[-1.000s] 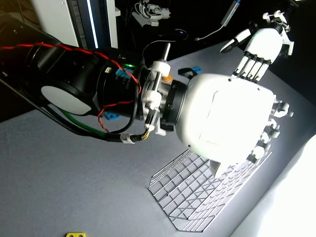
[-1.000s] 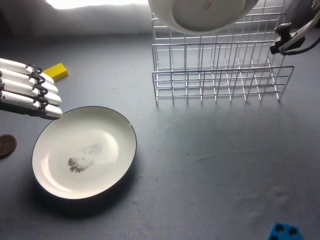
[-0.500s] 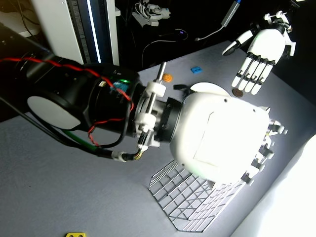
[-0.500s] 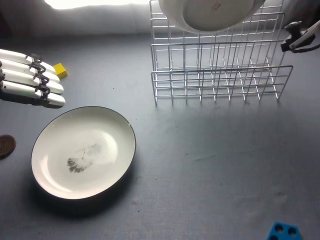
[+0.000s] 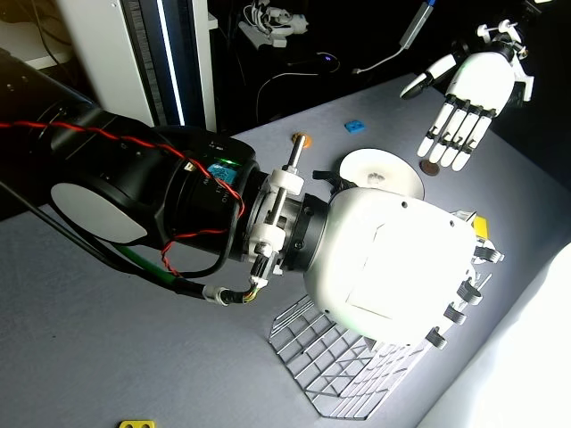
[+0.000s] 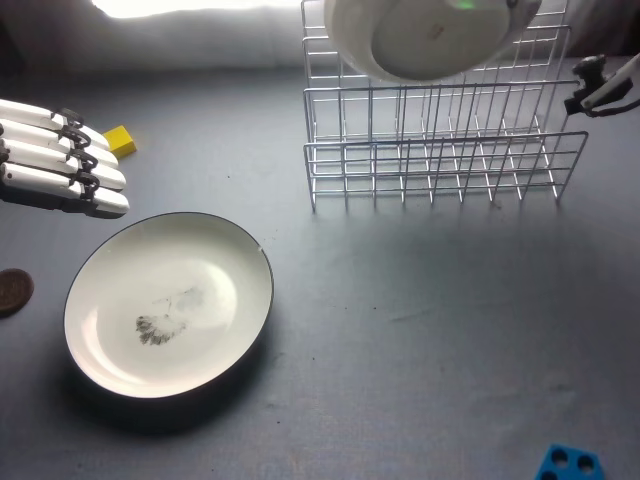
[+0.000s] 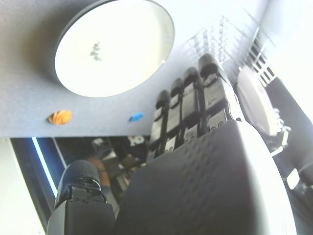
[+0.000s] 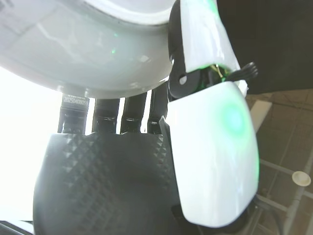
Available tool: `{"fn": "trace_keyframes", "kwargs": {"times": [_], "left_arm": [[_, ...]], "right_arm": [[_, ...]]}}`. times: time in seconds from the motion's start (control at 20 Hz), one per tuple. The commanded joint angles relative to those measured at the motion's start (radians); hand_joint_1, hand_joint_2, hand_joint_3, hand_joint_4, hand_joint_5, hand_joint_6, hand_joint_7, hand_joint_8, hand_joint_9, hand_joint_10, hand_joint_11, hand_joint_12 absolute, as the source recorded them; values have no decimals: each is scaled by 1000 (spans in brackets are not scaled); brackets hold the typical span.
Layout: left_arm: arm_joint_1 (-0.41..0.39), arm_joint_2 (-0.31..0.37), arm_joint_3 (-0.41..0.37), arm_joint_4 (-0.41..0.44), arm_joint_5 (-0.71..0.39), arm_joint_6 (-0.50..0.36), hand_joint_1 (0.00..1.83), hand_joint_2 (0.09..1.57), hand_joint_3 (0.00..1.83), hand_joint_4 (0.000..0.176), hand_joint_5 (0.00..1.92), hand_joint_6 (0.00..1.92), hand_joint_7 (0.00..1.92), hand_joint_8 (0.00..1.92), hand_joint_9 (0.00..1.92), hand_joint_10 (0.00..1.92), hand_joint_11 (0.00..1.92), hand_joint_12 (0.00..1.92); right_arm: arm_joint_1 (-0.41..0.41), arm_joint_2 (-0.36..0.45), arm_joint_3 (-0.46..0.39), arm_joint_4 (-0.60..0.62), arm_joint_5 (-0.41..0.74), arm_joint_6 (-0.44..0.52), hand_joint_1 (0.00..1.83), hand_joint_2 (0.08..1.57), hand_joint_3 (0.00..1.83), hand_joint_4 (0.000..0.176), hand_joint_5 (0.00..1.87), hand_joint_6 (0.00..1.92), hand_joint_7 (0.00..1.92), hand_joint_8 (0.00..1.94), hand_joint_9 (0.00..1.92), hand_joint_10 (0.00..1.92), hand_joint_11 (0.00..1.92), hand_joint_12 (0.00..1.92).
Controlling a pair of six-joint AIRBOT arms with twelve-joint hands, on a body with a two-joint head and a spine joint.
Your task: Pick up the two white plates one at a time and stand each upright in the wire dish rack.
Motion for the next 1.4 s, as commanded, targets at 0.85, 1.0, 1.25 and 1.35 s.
{"fn": "trace_keyframes", "kwargs": {"times": [0.85,1.0,1.25,1.35], "left_arm": [[2,3,6,-73,-29,11,0,1064,0,0,114,4,98,4,72,4,0,190],[3,2,9,-73,-29,12,0,1062,0,0,113,1,96,0,69,0,0,204],[4,1,10,-73,-29,12,0,1061,0,0,116,4,94,3,66,1,0,204],[4,1,10,-73,-29,12,0,1062,0,0,117,2,103,3,79,4,0,219]], "right_arm": [[-40,-26,102,24,131,115,1376,1106,1,0,887,1031,1005,915,981,1110,824,1078],[-48,-27,102,24,141,116,1376,1106,0,0,898,1009,1002,925,977,1122,825,1095],[-72,-26,104,23,174,124,1374,1110,1,0,875,1061,998,920,978,1111,818,1097],[-82,-26,104,23,183,127,1378,1100,0,0,905,1019,1022,889,990,1085,837,1085]]}}
